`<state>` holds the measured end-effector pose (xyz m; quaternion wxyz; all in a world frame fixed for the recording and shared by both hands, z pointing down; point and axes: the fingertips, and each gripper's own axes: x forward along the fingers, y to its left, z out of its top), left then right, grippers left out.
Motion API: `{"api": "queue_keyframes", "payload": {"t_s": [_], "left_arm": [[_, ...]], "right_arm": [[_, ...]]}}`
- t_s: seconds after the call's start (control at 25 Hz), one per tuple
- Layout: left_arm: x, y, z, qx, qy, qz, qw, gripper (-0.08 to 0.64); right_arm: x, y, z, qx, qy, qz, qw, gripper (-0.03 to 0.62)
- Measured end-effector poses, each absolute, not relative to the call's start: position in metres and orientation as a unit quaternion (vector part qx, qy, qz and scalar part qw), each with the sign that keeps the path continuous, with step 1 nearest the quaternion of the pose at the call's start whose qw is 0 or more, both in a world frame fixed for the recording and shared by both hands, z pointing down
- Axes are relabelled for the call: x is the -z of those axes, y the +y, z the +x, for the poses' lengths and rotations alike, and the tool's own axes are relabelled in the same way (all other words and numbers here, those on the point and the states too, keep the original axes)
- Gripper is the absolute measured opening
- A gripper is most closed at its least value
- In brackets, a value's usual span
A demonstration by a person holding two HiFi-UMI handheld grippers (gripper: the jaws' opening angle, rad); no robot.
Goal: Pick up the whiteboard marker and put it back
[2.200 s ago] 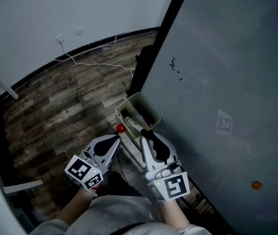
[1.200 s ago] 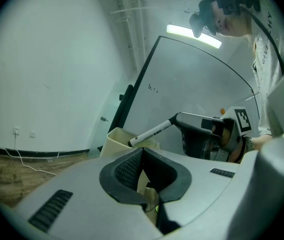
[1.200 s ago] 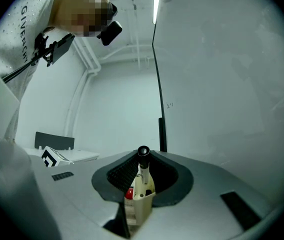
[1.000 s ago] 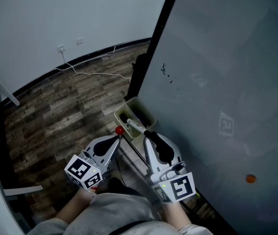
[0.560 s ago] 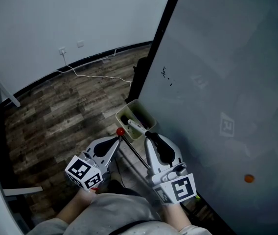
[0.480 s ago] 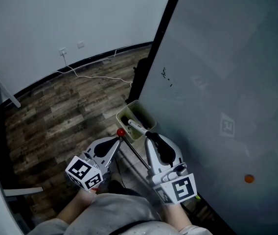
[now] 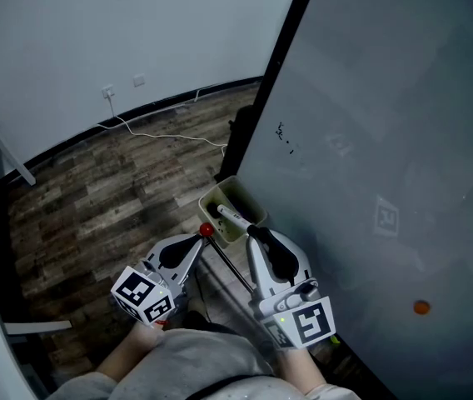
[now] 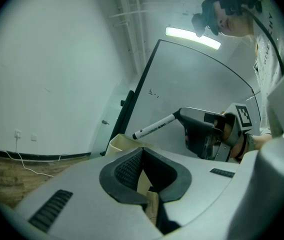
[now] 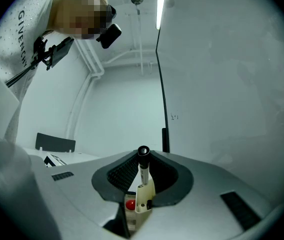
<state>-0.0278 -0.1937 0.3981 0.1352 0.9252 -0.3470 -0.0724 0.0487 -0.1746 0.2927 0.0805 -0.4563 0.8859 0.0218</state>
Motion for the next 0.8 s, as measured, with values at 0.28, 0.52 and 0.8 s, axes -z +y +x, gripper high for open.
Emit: {"api": "queue_keyframes", "payload": {"t_s": [0.28,0.52,0.8], "left_arm": [[-0.3990,-0.1911,-0.0270,0.076,-0.342,0.927,0.135,0.014],[-0.3983,-0.1893,-0.0266,0.076,-0.341,0.927,0.133,0.014],[-0.3992,-0.1853,-0.0280,0.072,-0.342,0.927,0.136,0.014]], "right_arm": [[-0.2989,-0.1730,0.0515,-0.022,0.883,-0.463,0.068,0.078],[-0.3004,-0.1719,0.0547,-0.022,0.881,-0.469,0.064,0.078],[-0.2983,-0.1680,0.0530,-0.020,0.881,-0.468,0.071,0.078]]}}
